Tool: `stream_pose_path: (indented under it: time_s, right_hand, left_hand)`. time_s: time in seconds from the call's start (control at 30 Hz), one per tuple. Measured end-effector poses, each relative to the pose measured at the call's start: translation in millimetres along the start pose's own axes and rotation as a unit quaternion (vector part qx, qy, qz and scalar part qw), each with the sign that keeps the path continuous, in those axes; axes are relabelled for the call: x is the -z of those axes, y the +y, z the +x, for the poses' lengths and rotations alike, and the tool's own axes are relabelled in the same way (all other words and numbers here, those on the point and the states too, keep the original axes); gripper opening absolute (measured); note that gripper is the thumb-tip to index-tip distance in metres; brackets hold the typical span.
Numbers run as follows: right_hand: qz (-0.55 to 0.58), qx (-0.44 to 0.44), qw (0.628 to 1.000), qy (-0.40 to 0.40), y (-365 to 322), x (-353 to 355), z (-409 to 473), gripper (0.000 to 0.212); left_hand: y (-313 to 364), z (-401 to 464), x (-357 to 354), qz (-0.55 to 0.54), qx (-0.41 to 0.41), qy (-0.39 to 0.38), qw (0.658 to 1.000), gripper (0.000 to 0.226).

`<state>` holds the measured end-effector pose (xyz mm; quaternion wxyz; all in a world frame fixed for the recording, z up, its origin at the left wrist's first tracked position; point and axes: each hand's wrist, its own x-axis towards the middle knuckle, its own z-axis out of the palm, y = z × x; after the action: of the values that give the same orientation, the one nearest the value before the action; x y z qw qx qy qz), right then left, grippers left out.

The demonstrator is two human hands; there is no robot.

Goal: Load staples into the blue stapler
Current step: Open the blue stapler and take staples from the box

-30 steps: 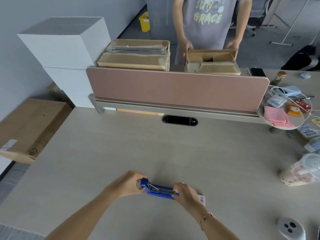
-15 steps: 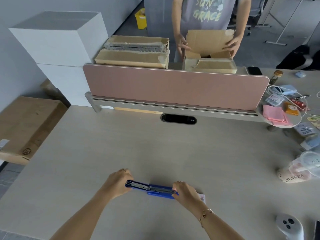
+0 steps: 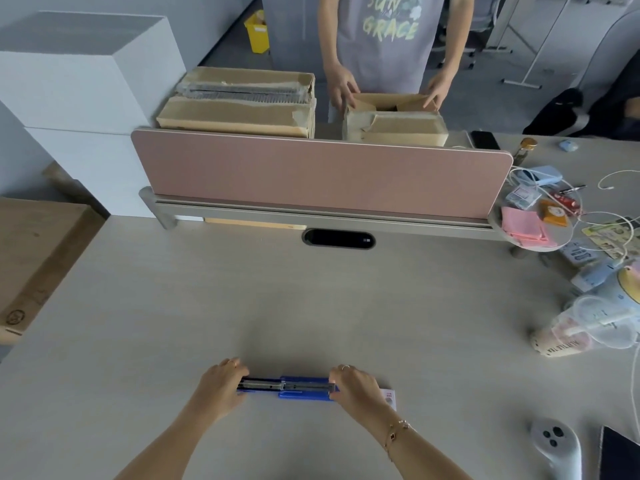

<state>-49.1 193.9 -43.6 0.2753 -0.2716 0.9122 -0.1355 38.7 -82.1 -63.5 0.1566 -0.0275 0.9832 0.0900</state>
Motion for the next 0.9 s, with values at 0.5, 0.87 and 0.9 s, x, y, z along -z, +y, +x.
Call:
stream_pose_path:
  time_s: [0.5, 0.87, 0.9]
  right_hand:
    - [-0.003, -0.059, 0.998, 0.027, 89.7, 24.6, -46.8, 0.038]
    - [0.01, -0.077, 0.997, 0.024, 94.5, 8.8, -53.4, 0.032]
    - [0.018, -0.079, 0.996, 0.026, 94.6, 7.2, -53.7, 0.031]
  left_hand:
    - [125.5, 54.2, 21.0, -0.056, -0.166, -0.032, 0.984, 0.037]
    - [193.6, 65.1, 5.6, 0.027, -0.211, -0.106, 0.971, 0.05]
    - [196.4, 64.2, 3.4, 0.044, -0.208, -0.109, 0.971, 0.051]
